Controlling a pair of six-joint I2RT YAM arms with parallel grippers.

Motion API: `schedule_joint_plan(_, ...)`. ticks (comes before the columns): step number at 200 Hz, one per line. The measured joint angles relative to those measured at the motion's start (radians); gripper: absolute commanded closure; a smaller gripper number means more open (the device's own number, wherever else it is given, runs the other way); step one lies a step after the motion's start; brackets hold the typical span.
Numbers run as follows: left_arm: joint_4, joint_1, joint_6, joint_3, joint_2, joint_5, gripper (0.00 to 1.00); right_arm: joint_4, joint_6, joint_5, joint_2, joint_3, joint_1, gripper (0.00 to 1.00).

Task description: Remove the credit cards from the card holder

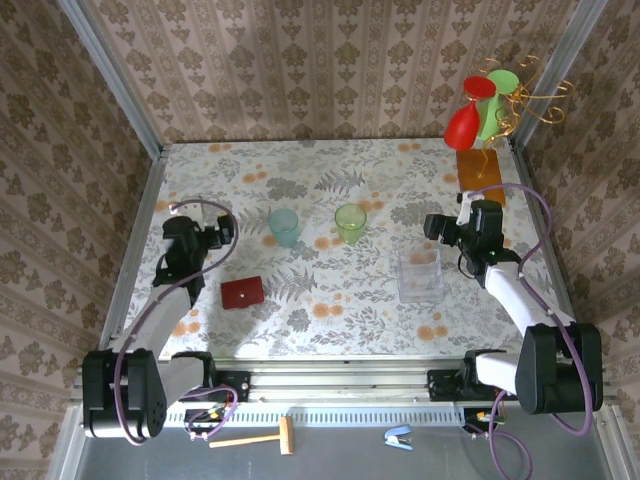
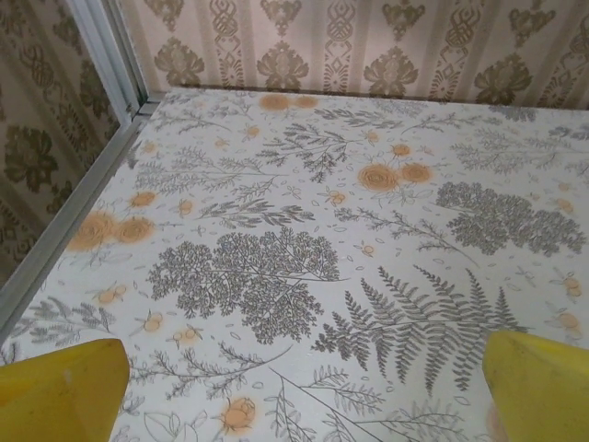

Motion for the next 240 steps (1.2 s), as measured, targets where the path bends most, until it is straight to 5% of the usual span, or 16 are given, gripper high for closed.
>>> schedule_joint_plan(53, -0.450, 0.000, -0.076, 0.192, -0.074, 0.061, 0.00, -0.285, 0.089, -0.029, -0.012, 0.032, 0.000, 0.37)
schedule_joint_plan(104, -0.759, 0.000, -0.048, 0.362, -0.082, 0.162, 0.00, -0.379, 0.104, -0.048, -0.023, 0.030, 0.000, 0.56)
schedule_joint_plan(172, -0.793, 0.009, 0.008, 0.325, -0.121, 0.196, 0.00, -0.396, 0.100, -0.073, 0.019, 0.032, 0.000, 0.68)
schedule_joint_plan(240, -0.735, 0.139, -0.030, 0.278, -0.129, 0.290, 0.00, -0.395, 0.098, -0.086, 0.059, 0.039, 0.000, 0.71)
